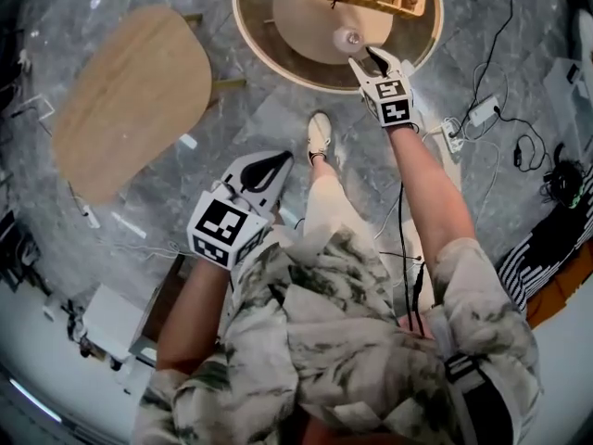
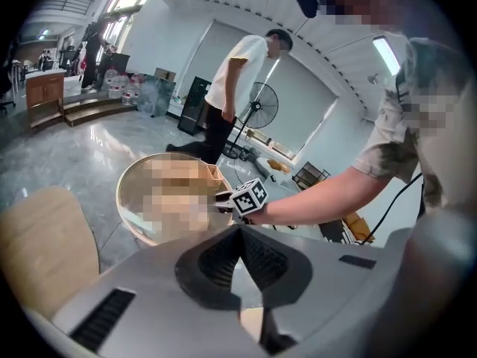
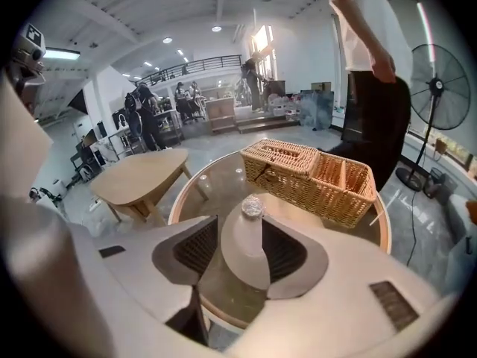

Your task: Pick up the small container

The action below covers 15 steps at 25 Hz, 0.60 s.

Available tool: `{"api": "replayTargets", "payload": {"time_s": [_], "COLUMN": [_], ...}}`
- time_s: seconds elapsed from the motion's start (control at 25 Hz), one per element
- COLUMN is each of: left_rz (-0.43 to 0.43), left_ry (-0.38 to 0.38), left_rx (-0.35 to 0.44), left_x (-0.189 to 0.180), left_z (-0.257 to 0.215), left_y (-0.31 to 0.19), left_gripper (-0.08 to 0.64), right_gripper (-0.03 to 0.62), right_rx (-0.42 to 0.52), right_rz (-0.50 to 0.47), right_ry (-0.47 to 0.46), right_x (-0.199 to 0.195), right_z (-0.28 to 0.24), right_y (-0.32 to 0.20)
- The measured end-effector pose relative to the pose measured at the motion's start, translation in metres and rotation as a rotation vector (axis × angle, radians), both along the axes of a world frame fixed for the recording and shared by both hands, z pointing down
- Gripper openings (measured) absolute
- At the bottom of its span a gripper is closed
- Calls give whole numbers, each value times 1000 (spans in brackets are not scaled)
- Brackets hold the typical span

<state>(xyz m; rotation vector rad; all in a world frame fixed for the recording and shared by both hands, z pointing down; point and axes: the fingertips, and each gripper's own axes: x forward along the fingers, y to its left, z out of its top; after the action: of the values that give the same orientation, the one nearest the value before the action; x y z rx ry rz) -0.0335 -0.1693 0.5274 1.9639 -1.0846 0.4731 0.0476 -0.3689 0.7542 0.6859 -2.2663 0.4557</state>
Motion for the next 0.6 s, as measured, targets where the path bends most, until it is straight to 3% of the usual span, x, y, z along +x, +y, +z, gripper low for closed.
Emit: {"api": "replayTargets", "payload": {"time_s": [0.6], "left_rz": [-30], "left_ry": [2], "left_rx": [-63], "left_x": [-17], "left_z": [47], "left_y": [3], "left_gripper": [22], "right_gripper": [210], "right_rx": [19], "right_rz": [75], "right_ry": [-3], "right_x": [-29], "right_z": [64], "right_y": [-39]}}
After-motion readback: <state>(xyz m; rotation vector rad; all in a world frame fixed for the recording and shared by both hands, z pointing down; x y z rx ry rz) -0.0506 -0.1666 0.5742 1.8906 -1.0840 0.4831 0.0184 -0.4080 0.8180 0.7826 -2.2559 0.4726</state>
